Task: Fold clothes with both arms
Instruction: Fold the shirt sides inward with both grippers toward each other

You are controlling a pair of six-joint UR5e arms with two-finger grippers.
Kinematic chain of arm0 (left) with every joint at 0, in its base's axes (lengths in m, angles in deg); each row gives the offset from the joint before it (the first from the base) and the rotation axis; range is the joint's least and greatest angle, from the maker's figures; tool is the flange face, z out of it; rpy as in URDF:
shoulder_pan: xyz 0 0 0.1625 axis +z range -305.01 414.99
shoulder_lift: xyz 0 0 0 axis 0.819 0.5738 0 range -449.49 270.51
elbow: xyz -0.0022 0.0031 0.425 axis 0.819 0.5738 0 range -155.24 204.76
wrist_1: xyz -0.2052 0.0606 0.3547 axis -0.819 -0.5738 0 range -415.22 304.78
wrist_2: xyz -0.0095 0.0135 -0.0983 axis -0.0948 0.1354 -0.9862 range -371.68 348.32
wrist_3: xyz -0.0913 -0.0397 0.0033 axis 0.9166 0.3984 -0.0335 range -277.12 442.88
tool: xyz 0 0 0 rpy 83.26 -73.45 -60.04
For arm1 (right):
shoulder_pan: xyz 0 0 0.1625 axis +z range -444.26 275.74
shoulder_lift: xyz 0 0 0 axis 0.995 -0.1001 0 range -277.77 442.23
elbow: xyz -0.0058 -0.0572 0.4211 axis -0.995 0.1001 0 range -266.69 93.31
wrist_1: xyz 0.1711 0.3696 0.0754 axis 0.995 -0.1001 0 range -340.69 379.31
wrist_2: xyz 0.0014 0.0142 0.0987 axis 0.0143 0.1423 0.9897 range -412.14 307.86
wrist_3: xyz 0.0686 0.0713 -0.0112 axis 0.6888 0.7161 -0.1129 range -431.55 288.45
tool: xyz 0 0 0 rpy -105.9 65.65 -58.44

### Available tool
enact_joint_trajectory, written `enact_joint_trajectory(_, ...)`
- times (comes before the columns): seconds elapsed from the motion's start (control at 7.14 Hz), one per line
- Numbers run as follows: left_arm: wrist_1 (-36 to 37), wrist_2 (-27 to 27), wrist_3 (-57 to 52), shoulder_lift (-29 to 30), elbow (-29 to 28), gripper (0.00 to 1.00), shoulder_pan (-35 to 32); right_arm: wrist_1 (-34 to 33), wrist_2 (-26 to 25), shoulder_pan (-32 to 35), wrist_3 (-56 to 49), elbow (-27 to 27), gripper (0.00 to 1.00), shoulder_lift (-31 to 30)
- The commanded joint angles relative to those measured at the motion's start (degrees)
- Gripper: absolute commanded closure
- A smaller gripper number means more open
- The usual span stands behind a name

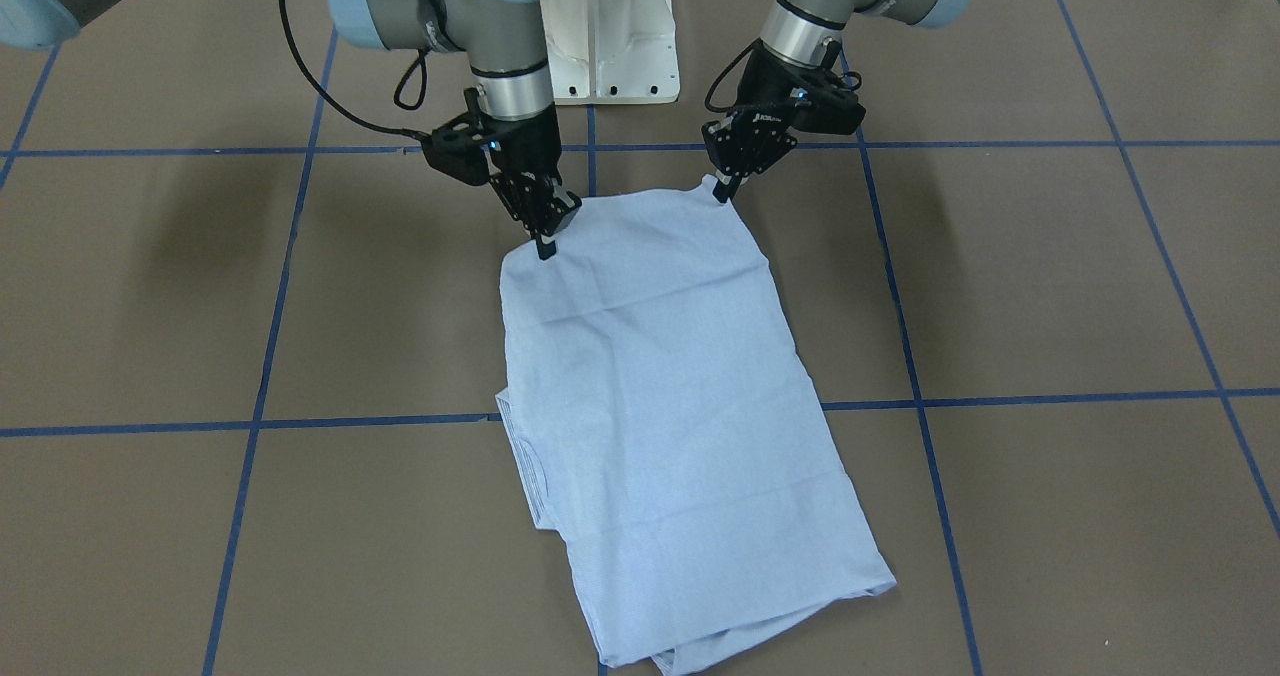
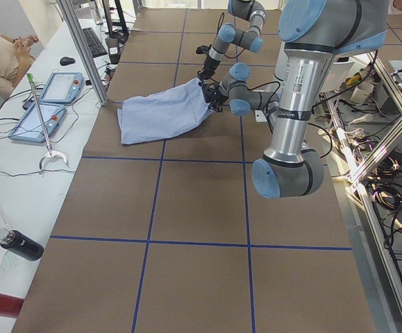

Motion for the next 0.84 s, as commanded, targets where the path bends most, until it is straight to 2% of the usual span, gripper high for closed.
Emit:
enact_joint_trajectory(0.0, 2.21, -1.13, 1.58, -0.89, 9.84, 1.0, 2.9, -14.88, -2.79, -6.83, 1.89, -18.87, 1.0, -2.89)
enact_joint_trajectory(0.28, 12.37, -5.69, 1.5, -0.28, 20.03, 1.0, 3.09, -23.78, -2.72, -7.74, 2.26, -27.95, 1.0, -2.81)
enact_joint_trajectory(0.42, 16.6, -8.06, 1.15, 1.29, 21.04, 1.0, 2.66, -25.3, -2.71, -6.78, 1.91, -27.56, 1.0, -2.72)
enact_joint_trajectory(0.56, 17.95, -7.82, 0.53, 3.48, 17.22, 1.0, 2.13, -24.79, -2.98, -6.25, 1.3, -23.03, 1.0, -1.85)
enact_joint_trajectory(0.7, 17.96, -6.86, -0.95, 6.72, 10.4, 1.0, 0.21, -23.66, -3.07, -4.59, -0.53, -19.07, 1.0, -0.97)
